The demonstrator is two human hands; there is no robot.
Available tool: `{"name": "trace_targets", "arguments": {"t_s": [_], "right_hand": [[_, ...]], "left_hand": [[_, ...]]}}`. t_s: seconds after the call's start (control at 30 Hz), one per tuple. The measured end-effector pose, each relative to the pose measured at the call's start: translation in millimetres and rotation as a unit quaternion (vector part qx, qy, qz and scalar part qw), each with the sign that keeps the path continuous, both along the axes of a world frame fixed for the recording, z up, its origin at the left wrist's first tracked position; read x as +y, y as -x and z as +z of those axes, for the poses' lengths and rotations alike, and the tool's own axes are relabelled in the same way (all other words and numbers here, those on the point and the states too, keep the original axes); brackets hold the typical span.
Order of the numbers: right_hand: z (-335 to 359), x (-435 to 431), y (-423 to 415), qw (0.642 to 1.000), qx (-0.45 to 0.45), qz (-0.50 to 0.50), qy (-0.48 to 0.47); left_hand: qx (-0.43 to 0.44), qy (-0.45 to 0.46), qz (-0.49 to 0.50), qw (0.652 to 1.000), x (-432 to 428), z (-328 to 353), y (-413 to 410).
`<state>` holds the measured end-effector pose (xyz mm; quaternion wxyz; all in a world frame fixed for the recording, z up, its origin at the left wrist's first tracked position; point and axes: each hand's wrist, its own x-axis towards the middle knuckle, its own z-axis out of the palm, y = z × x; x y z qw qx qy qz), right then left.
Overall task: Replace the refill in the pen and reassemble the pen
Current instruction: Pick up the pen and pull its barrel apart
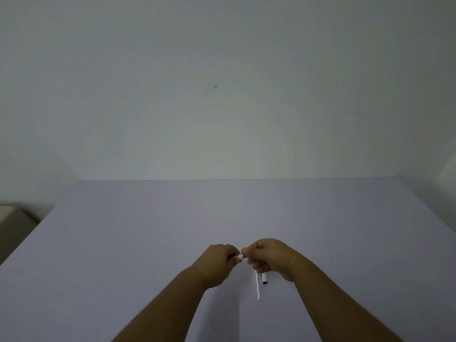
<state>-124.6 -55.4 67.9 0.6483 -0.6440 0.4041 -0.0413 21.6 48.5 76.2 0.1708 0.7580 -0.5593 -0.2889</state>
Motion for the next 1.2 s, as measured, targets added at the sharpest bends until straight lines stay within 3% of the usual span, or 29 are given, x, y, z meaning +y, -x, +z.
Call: {"name": "trace_targets", "arguments": {"t_s": [0.17, 0.3, 0.43, 0.63, 1.2], "right_hand": [[-2.7, -2.4, -0.1, 0.999, -0.013, 0.006, 0.041], [3.7, -1.5, -1.8, 1.000, -0.002, -0.004, 0.013], [1.3, -1.7, -3.5, 0.998, 0.003, 0.004, 0.061], [5.9, -2.9, -3.1, 0.998, 0.032, -0.009, 0.054], [1.7, -1.1, -1.2, 1.000, 0.005, -0.018, 0.023]], "left_hand": [[-0.006, 0.003, -0.002, 1.000, 0.8, -1.0, -0.8], [-0.014, 0.002, -0.003, 1.000, 0.8, -0.3, -2.6], [-0.017, 0.002, -0.003, 1.000, 0.4, -0.8, -1.9], [-0.025, 0.002, -0.005, 1.000, 0.6, 0.5, -4.8], [-0.017, 0.013, -0.006, 1.000, -1.6, -5.0, -5.4]]}}
